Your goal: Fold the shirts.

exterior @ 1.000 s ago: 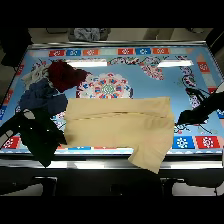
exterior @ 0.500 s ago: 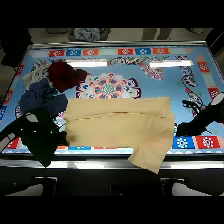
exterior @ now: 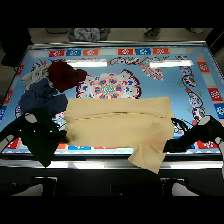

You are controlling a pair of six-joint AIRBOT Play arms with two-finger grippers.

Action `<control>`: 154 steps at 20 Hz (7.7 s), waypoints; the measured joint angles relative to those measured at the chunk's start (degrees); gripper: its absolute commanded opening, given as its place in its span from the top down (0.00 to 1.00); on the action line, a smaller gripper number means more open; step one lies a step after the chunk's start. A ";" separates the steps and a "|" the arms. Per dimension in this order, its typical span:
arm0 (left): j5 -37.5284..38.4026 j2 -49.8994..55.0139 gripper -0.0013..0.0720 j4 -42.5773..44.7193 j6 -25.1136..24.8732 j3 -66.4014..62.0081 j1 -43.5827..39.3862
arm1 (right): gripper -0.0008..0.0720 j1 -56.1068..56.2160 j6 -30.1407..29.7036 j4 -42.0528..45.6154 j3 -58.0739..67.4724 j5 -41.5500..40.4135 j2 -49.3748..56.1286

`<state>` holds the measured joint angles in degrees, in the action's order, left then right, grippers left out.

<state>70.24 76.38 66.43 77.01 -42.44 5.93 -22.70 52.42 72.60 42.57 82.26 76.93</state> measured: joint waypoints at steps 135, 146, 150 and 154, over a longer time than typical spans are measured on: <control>2.03 -2.29 0.95 -0.37 8.96 -65.16 -13.18 | 0.93 19.47 9.88 -32.22 24.39 -21.31 21.44; 2.03 -2.27 0.95 -0.37 8.96 -65.16 -13.18 | 0.92 -3.78 5.81 -34.23 41.79 -13.46 18.34; 2.23 -2.27 0.95 -0.37 8.98 -65.16 -13.18 | 0.92 -19.19 6.56 -32.39 44.78 -7.96 16.68; 2.43 -2.27 0.95 -0.37 9.07 -65.16 -13.18 | 0.92 -31.45 7.89 -23.87 45.51 0.72 15.74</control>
<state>72.66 74.11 66.06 86.08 -107.59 -7.25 -54.15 60.31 48.73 88.07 82.98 92.66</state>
